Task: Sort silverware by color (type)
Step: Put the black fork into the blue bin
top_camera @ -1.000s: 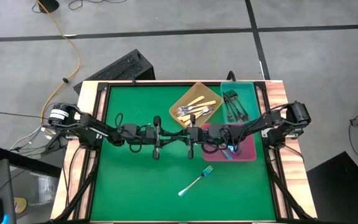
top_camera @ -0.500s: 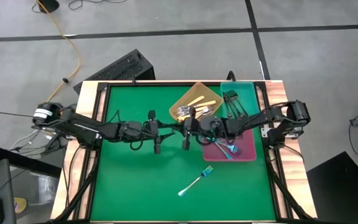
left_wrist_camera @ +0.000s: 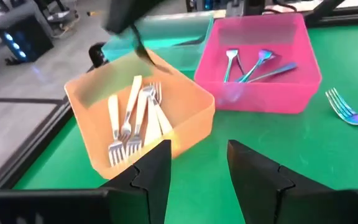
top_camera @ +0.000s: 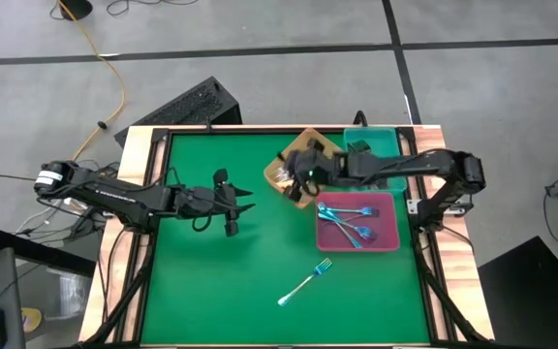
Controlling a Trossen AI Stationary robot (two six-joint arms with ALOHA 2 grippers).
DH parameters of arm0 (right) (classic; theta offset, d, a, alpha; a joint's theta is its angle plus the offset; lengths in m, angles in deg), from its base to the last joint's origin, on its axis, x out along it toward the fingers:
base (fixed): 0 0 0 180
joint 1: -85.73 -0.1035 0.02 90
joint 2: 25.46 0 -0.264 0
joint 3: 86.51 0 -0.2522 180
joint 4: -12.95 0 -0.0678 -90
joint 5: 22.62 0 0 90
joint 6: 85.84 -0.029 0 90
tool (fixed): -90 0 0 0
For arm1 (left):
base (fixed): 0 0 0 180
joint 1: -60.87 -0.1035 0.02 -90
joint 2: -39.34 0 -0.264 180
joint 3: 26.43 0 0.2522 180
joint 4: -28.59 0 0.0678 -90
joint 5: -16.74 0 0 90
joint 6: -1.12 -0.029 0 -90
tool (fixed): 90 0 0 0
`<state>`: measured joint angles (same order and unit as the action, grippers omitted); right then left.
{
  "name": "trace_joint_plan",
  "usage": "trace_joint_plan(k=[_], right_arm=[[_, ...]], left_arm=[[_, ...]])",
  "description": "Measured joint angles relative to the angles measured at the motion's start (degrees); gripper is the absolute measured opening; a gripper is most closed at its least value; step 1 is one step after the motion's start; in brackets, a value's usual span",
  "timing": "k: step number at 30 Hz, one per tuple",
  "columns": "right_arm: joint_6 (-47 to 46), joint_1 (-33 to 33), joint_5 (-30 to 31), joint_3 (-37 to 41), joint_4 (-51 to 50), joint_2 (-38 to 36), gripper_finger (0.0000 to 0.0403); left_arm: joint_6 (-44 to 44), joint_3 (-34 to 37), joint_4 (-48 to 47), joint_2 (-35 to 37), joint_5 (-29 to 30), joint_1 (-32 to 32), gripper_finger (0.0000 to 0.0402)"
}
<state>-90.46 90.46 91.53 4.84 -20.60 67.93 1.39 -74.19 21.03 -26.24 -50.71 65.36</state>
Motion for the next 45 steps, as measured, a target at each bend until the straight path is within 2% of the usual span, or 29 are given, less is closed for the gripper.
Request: trace_joint_plan(k=[7, 11, 16, 20, 26, 36, 45], right_arm=[[0.48, 7.67, 0.95, -0.99, -24.20, -9.65, 0.0032], [-2.43, 14.54, 1.61, 3.40, -31.04, -19.23, 0.0032], [-9.68, 24.78, -1.01, 13.92, -30.77, -29.68, 0.0032], [-12.74, 29.72, -5.05, 22.92, -23.82, -33.50, 0.0032], [-15.34, 34.88, -7.31, 29.70, -20.43, -29.08, 0.0032], [-12.01, 41.96, -7.36, 29.26, -18.76, -16.85, 0.0032], [-9.99, 44.32, -7.49, 29.24, -18.65, -11.92, 0.0032]], left_arm=[[2.90, 0.00, -3.59, -0.11, -0.49, 0.02, 0.0142], [3.48, 0.00, -4.13, -0.09, -0.83, 0.17, 0.0142], [3.29, 0.00, -3.14, -0.09, -0.79, 0.17, 0.0142], [2.80, 0.00, -2.03, -0.09, -0.79, 0.17, 0.0142], [3.90, 0.00, -1.97, -0.09, -0.78, 0.17, 0.0142], [4.06, 0.00, -1.97, -0.09, -0.74, 0.17, 0.0142], [3.93, 0.02, -1.97, -0.09, -0.70, 0.17, 0.0142]])
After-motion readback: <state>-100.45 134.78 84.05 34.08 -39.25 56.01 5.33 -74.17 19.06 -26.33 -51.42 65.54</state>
